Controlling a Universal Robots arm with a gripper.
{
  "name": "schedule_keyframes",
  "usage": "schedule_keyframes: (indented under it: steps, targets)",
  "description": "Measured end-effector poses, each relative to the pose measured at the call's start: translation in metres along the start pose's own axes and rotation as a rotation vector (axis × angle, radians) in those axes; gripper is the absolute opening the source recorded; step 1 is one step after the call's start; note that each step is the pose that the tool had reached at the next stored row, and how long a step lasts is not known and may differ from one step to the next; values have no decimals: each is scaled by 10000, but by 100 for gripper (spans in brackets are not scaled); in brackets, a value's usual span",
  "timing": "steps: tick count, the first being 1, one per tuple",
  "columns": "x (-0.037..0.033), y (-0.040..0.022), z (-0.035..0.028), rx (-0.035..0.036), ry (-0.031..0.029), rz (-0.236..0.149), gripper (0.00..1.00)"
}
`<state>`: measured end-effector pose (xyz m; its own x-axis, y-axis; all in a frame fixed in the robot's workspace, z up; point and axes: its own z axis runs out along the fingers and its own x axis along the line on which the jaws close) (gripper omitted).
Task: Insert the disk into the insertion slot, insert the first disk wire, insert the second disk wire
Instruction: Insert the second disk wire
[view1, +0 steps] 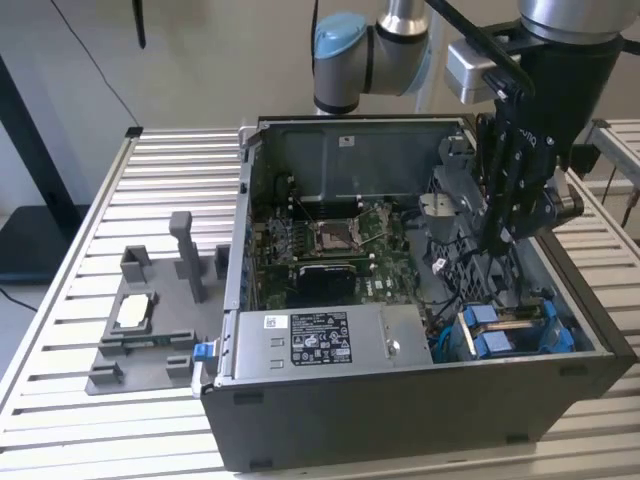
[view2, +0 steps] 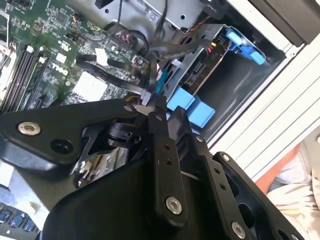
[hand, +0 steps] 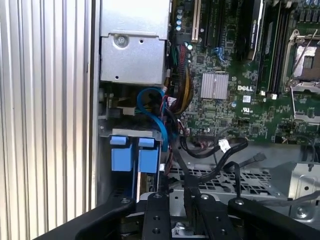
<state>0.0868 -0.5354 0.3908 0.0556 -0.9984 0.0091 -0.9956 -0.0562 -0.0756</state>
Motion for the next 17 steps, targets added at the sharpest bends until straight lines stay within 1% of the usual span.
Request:
schedule_keyframes:
  steps: [2, 3, 6, 12, 17]
  targets:
    - [-24, 10, 5, 43, -3, -68, 27]
    - [-34, 17, 9, 82, -3, -93, 27]
    - [-51, 48, 24, 225, 1, -159, 27]
    - [-81, 136, 61, 497, 9, -258, 27]
    - [-130, 179, 89, 695, 15, -328, 27]
